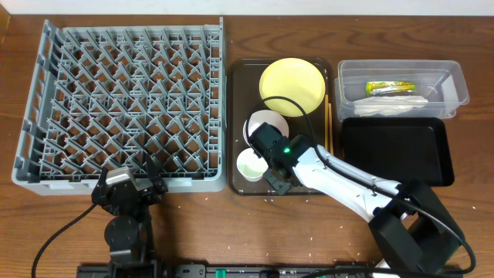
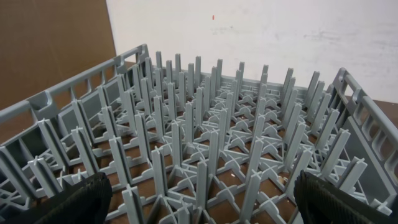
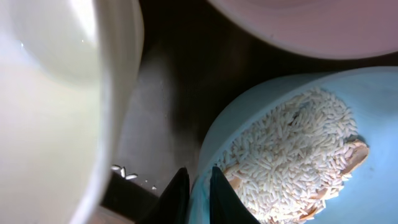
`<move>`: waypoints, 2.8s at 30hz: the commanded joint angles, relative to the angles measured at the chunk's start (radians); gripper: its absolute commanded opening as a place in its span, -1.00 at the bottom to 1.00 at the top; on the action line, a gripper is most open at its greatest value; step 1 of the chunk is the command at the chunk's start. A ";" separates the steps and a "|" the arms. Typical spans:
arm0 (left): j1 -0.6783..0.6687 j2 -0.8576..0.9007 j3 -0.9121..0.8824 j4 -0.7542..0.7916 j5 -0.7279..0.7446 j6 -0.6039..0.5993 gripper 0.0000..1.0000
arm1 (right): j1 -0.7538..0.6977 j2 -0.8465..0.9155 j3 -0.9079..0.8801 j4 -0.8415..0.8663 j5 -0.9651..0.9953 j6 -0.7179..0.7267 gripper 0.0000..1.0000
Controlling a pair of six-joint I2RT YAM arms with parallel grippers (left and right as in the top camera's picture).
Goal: Sort waste into correct bins and load items into the dishwasher
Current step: 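Grasp the light-blue bowl of rice with the right gripper, then tip the blue bowl to pour rice onto the black tray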
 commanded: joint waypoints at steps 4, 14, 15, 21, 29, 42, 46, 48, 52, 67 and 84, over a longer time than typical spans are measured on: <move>0.004 -0.006 -0.006 0.002 -0.002 0.003 0.89 | -0.001 -0.032 0.037 -0.062 -0.038 0.013 -0.98; 0.004 -0.006 -0.006 0.002 -0.002 0.003 0.89 | -0.339 -0.378 0.106 -0.177 -0.369 -0.021 -0.97; 0.004 -0.006 -0.006 0.002 -0.002 0.003 0.89 | -0.425 -0.402 0.106 -0.201 -0.428 -0.054 -0.98; 0.004 -0.006 -0.006 0.002 -0.002 0.003 0.89 | -0.822 -0.410 0.046 -0.220 -0.799 -0.246 -0.97; 0.004 -0.006 -0.006 0.002 -0.002 0.003 0.89 | -1.154 -0.368 -0.140 -0.086 -1.236 -0.364 -0.98; 0.004 -0.006 -0.006 0.002 -0.002 0.003 0.89 | -1.331 -0.066 -0.264 0.132 -1.692 -0.269 -0.98; 0.004 -0.006 -0.006 0.002 -0.002 0.003 0.89 | -1.401 -0.055 -0.264 0.120 -1.692 -0.121 -0.98; 0.004 -0.006 -0.006 0.002 -0.002 0.003 0.89 | -1.424 -0.055 -0.264 0.118 -1.692 -0.100 -0.98; 0.004 -0.006 -0.006 0.002 -0.002 0.003 0.89 | -1.468 -0.055 -0.264 0.118 -1.692 -0.072 -0.98; 0.004 -0.006 -0.006 0.002 -0.002 0.003 0.89 | -1.528 -0.060 -0.264 0.052 -1.692 -0.095 -0.98; 0.004 -0.006 -0.006 0.002 -0.002 0.003 0.89 | -1.527 -0.089 -0.264 -0.027 -1.692 -0.192 -0.98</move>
